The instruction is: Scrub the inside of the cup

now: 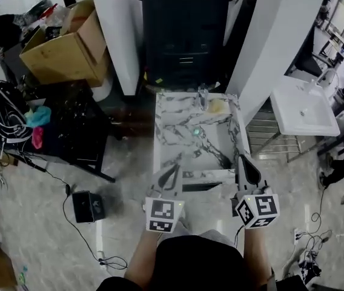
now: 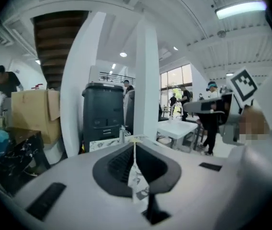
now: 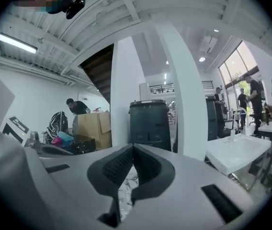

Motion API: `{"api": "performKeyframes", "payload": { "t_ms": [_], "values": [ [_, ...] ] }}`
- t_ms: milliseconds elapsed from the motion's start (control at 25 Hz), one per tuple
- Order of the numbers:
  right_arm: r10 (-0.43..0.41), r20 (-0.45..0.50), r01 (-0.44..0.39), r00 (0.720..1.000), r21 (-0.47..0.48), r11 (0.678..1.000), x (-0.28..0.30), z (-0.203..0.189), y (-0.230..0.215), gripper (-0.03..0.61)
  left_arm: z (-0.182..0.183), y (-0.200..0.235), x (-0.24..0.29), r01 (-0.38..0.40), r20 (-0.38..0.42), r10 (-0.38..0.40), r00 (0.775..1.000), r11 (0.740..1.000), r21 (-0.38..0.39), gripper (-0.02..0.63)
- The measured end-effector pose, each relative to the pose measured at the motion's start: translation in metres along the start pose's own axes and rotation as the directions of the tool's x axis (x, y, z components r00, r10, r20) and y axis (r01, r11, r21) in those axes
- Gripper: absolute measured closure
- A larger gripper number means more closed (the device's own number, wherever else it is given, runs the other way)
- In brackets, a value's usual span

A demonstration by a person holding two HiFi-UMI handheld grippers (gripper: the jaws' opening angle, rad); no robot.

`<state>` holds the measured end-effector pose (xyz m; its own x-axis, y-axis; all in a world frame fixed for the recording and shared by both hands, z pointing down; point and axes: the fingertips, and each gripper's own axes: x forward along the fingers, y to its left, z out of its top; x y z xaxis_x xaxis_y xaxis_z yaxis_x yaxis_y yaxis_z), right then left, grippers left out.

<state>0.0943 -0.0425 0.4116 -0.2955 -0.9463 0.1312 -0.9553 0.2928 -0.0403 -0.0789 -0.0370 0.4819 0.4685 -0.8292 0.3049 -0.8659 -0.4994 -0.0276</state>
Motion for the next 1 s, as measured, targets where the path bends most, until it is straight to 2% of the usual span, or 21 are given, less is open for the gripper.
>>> {"api": "performKeyframes", "payload": {
  "t_ms": [80,160,240,320,360,440,520,560,640,720,760,880,920,1000],
  "values": [
    [0.008,-0.051,-0.008,0.999,-0.007,1.0,0.025,-0.012,0.001,0.571,-0.018,0.002,0.029,0.097,-0.088,-0.092,0.992,0.994,0.051,0.6],
    [0.003,-0.102,-0.004,0.995,-0.012,1.0,0.046,-0.025,-0.004,0.571,-0.045,0.003,0.053,0.187,-0.19,-0.168,0.967,0.979,0.084,0.6],
    [-0.003,-0.129,0.001,0.992,-0.016,1.0,0.064,-0.032,-0.009,0.571,-0.072,-0.001,0.07,0.287,-0.287,-0.243,0.926,0.95,0.121,0.58],
    [-0.004,-0.138,0.003,0.99,-0.007,1.0,0.079,-0.034,-0.01,0.571,-0.094,-0.006,0.084,0.385,-0.373,-0.309,0.875,0.911,0.147,0.471],
    [-0.001,-0.141,0.0,0.99,-0.003,1.0,0.084,-0.035,-0.01,0.571,-0.102,-0.007,0.091,0.415,-0.408,-0.322,0.854,0.895,0.162,0.456],
    [0.008,-0.151,-0.008,0.988,-0.002,1.0,0.092,-0.039,-0.01,0.571,-0.115,-0.005,0.109,0.449,-0.47,-0.313,0.825,0.868,0.211,0.454],
    [-0.001,-0.178,0.002,0.984,0.008,1.0,0.093,-0.049,-0.017,0.571,-0.128,-0.006,0.127,0.496,-0.534,-0.307,0.788,0.83,0.255,0.454],
    [-0.013,-0.193,0.016,0.981,0.015,1.0,0.091,-0.055,-0.023,0.571,-0.137,-0.009,0.134,0.527,-0.568,-0.311,0.762,0.808,0.263,0.454],
    [-0.033,-0.213,0.038,0.977,0.022,0.999,0.086,-0.062,-0.035,0.571,-0.157,-0.015,0.146,0.588,-0.649,-0.316,0.692,0.769,0.253,0.454],
    [-0.042,-0.221,0.05,0.974,0.028,0.998,0.083,-0.065,-0.046,0.571,-0.177,-0.015,0.158,0.622,-0.727,-0.291,0.622,0.747,0.233,0.456],
    [-0.049,-0.226,0.059,0.973,0.036,0.998,0.082,-0.067,-0.052,0.571,-0.184,-0.014,0.163,0.628,-0.754,-0.27,0.599,0.742,0.233,0.457],
    [-0.081,-0.248,0.1,0.965,0.068,0.993,0.073,-0.078,-0.073,0.571,-0.198,-0.013,0.178,0.638,-0.793,-0.206,0.573,0.72,0.274,0.49],
    [-0.091,-0.254,0.114,0.963,0.077,0.991,0.07,-0.081,-0.079,0.571,-0.202,-0.015,0.182,0.65,-0.807,-0.195,0.557,0.707,0.278,0.492],
    [-0.104,-0.256,0.13,0.961,0.089,0.987,0.067,-0.084,-0.087,0.571,-0.214,-0.019,0.188,0.68,-0.844,-0.184,0.504,0.687,0.256,0.495]
  ]
}}
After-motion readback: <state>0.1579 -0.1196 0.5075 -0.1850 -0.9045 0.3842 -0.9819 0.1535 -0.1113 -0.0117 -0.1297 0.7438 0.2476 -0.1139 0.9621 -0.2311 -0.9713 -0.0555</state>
